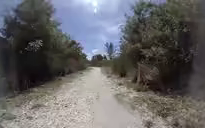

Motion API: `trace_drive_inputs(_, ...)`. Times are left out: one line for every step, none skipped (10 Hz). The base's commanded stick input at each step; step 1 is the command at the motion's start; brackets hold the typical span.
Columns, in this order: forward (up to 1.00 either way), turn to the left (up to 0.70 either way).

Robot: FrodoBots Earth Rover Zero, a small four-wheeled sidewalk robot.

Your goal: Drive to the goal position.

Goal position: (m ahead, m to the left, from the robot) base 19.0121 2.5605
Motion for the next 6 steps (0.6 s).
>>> trace_drive_inputs(0.70, 0.00)
trace_drive_inputs(0.70, 0.00)
trace_drive_inputs(0.70, 0.00)
trace_drive_inputs(0.70, 0.00)
trace_drive_inputs(0.70, 0.00)
trace_drive_inputs(0.70, 0.00)
